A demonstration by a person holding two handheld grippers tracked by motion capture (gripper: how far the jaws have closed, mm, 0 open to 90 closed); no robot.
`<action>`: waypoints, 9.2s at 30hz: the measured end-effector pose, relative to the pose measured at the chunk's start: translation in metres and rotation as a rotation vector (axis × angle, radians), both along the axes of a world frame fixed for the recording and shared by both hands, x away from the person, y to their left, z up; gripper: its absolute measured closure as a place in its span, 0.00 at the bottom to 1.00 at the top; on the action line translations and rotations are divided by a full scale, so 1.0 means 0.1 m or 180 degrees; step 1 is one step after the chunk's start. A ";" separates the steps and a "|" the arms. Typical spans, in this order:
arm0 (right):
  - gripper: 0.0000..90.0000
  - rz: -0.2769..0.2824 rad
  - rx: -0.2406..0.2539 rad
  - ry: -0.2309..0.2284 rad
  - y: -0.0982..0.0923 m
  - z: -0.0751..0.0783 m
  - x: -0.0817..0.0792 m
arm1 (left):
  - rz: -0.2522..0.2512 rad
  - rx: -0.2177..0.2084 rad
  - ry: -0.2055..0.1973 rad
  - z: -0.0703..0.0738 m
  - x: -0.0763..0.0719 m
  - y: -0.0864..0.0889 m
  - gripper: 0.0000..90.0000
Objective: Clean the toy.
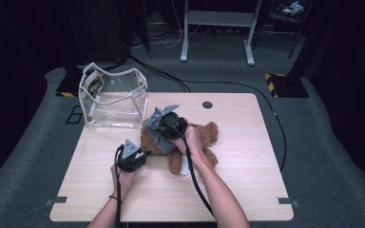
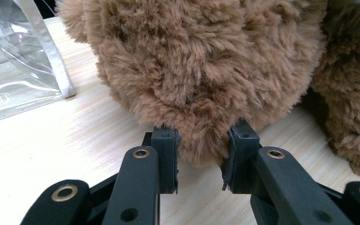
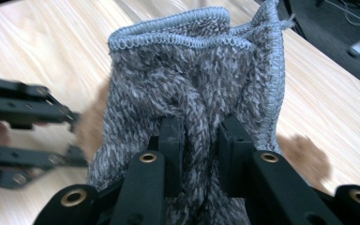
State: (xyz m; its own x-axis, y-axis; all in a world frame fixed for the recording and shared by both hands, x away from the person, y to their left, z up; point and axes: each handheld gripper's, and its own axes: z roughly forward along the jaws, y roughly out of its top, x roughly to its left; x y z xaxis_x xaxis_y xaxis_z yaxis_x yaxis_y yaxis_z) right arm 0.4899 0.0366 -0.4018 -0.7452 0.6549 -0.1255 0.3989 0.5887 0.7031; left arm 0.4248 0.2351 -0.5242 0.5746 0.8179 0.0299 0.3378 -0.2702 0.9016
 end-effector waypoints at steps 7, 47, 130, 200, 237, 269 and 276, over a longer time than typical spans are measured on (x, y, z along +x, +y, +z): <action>0.83 -0.0124 -0.0032 0.0048 -0.28 -0.07 0.00 | -0.0005 0.0027 -0.0010 0.00 0.00 0.00 0.79; 0.82 -0.0873 0.0285 0.0112 -1.34 -0.15 -0.03 | -0.0038 0.0028 0.0051 0.00 0.02 0.01 0.69; 0.83 -0.1220 0.0381 0.0387 -1.87 -0.47 0.15 | -0.0018 0.0049 0.0142 0.00 0.05 -0.01 0.78; 0.84 -0.0283 0.0004 0.0054 -0.64 -0.14 -0.28 | -0.0058 -0.0021 0.0172 0.01 0.05 0.01 0.79; 0.83 -0.0456 0.0383 -0.0100 -0.96 0.11 -0.48 | -0.0043 -0.0035 0.0148 0.00 0.06 0.02 0.79; 0.83 -0.0176 0.0024 -0.0076 -0.42 -0.27 -0.43 | -0.0048 -0.0050 0.0161 0.00 0.06 0.01 0.79; 0.83 -0.0512 0.0131 -0.0080 -0.80 -0.22 -0.43 | -0.0054 -0.0047 0.0164 0.00 0.06 0.01 0.79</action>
State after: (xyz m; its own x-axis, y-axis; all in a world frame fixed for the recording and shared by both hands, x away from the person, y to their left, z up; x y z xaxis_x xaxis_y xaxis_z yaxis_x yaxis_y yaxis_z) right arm 0.4466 -0.0435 -0.4234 -0.6273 0.7705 -0.1133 0.4677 0.4890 0.7363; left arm 0.4307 0.2360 -0.5241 0.5888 0.8082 -0.0121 0.3794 -0.2631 0.8871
